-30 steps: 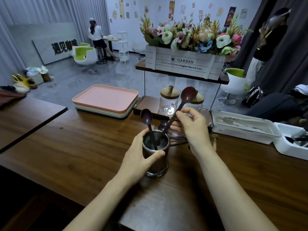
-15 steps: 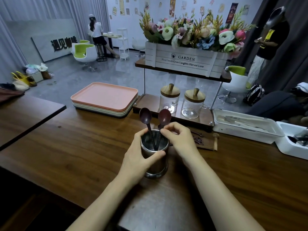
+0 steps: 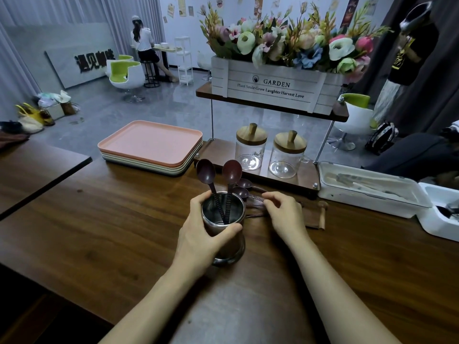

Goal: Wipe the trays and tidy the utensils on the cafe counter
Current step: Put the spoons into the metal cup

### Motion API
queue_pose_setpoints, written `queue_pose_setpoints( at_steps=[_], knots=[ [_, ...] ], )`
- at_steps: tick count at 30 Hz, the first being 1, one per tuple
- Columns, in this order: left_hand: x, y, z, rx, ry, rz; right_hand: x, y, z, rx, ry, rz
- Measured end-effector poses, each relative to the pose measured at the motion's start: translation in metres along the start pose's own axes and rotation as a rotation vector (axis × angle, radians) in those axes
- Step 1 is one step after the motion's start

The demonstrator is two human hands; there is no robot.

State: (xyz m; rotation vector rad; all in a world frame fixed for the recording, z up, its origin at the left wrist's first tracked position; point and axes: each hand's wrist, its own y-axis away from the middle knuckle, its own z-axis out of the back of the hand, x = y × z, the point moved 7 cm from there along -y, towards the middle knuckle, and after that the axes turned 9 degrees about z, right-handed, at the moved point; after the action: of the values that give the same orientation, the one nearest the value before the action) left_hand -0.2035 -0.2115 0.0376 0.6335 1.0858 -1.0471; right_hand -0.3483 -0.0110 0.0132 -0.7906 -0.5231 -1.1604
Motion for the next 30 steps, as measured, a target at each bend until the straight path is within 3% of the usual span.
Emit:
queue_pose_setpoints(
  at_steps=[5, 11, 21, 30],
  knots=[
    [0.002, -0.001, -0.001, 0.013, -0.005, 0.007, -0.001, -0.016, -0.01, 0.116, 0.332, 0.101],
    [0.002, 0.0, -0.001, 0.001, -0.01, 0.012, -0.001, -0.021, -0.016, 0.141, 0.269, 0.098],
    [-0.004, 0.002, -0.004, 0.018, -0.037, -0.011, 0.042, -0.014, 0.016, 0.079, -0.307, 0.055],
    [-0.004, 0.003, 0.001, 0.119, -0.043, -0.034, 0.093, 0.023, 0.05, 0.029, -0.632, 0.041]
  ],
)
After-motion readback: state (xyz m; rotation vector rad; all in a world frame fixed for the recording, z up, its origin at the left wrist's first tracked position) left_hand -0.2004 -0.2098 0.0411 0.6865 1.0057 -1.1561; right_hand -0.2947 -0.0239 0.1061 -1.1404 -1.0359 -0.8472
